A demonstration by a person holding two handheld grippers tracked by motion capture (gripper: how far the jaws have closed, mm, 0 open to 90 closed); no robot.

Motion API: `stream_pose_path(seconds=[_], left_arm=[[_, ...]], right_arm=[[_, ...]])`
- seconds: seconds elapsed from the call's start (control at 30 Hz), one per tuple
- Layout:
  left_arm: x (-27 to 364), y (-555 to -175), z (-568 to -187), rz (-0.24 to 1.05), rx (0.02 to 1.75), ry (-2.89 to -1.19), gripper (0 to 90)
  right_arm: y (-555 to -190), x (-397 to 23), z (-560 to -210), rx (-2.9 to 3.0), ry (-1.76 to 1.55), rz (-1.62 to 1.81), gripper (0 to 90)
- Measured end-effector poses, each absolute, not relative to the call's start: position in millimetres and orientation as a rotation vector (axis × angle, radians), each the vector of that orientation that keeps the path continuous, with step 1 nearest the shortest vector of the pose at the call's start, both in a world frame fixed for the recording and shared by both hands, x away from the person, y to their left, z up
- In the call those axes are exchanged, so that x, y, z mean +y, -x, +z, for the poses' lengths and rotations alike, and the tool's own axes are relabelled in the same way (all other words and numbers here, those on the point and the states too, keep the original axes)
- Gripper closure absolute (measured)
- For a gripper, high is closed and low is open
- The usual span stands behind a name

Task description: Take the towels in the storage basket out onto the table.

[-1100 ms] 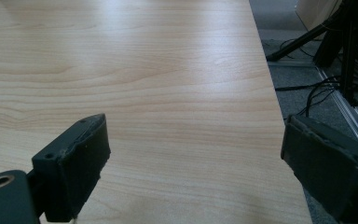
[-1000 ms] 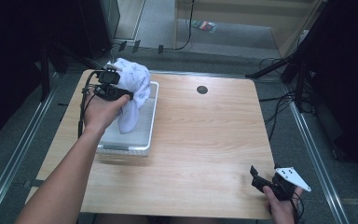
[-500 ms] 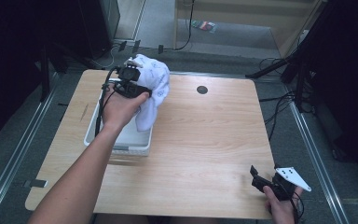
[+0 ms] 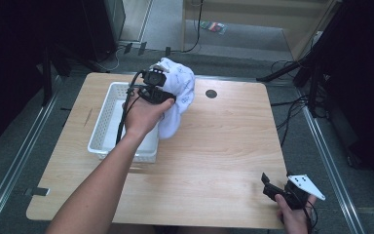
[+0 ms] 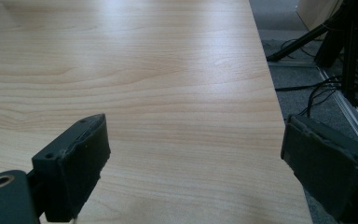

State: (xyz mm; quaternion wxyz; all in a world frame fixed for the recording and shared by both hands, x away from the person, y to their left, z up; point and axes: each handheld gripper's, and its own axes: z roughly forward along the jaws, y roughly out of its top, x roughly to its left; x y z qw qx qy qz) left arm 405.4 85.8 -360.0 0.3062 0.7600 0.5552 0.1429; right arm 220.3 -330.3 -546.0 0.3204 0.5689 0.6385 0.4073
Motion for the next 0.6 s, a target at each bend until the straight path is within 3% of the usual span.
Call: stream_pose_path(seconds=[0.6], left_arm=[[32,-411,-391,0.284,1.415,-2.07,55.3]], right_arm=[[-220,-331,-546,1.68,-1.492,1.074,7.9]])
